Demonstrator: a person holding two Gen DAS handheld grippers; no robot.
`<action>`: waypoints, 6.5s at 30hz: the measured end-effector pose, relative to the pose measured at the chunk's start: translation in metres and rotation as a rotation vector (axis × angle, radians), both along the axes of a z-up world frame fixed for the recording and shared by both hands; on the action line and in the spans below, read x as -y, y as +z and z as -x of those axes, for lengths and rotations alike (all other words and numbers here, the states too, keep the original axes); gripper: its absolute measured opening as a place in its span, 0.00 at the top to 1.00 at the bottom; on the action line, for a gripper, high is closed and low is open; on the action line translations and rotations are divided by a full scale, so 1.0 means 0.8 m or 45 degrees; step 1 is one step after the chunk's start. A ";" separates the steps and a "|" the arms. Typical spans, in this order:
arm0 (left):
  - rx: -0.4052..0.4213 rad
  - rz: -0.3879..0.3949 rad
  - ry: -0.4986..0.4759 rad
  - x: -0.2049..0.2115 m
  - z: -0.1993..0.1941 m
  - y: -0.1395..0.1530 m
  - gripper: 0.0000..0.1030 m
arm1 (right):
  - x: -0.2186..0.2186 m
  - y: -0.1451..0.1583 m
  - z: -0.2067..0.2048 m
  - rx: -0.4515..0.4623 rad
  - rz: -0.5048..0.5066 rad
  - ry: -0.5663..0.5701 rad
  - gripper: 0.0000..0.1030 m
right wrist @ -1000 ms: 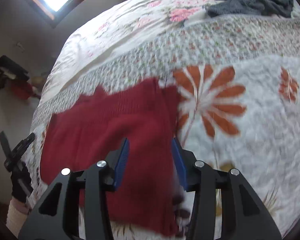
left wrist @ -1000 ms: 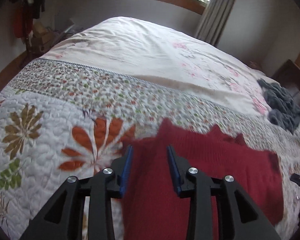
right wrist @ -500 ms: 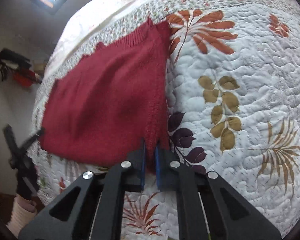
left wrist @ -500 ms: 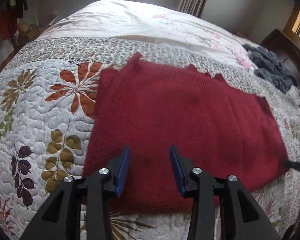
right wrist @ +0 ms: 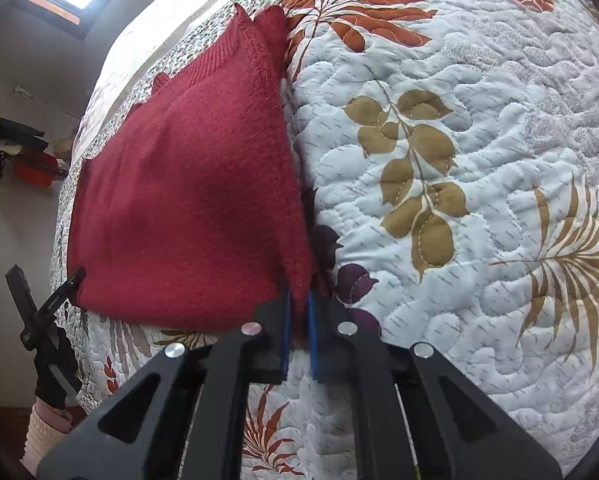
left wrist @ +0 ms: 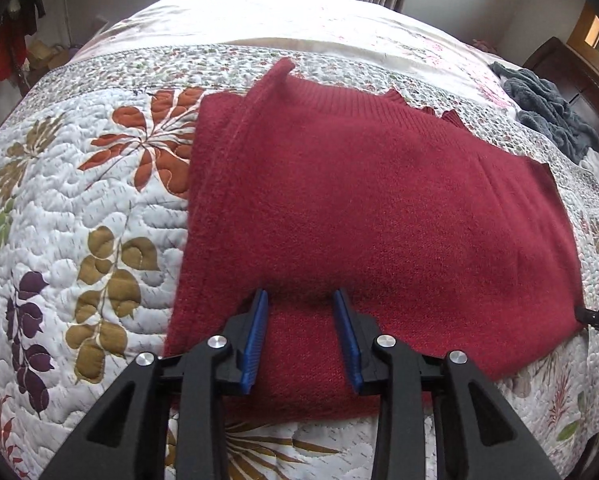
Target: Fold small clothes
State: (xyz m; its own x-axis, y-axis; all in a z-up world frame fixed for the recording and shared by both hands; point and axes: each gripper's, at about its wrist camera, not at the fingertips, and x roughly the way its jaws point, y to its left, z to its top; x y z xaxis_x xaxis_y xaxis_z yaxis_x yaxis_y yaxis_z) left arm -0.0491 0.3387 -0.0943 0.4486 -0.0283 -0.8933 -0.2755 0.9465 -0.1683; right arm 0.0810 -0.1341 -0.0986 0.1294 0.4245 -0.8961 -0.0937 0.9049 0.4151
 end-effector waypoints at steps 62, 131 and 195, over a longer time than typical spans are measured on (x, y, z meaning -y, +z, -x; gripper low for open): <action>-0.006 0.044 -0.070 0.075 -0.102 0.037 0.33 | -0.050 0.056 -0.096 -0.023 -0.402 -0.078 0.93; -0.157 0.073 -0.538 0.389 -0.229 0.046 0.32 | 0.027 0.056 0.005 0.073 -0.290 -0.191 0.62; 0.053 1.028 0.047 0.074 -0.140 -0.009 0.19 | -0.187 0.032 -0.027 -0.008 -0.411 0.120 0.62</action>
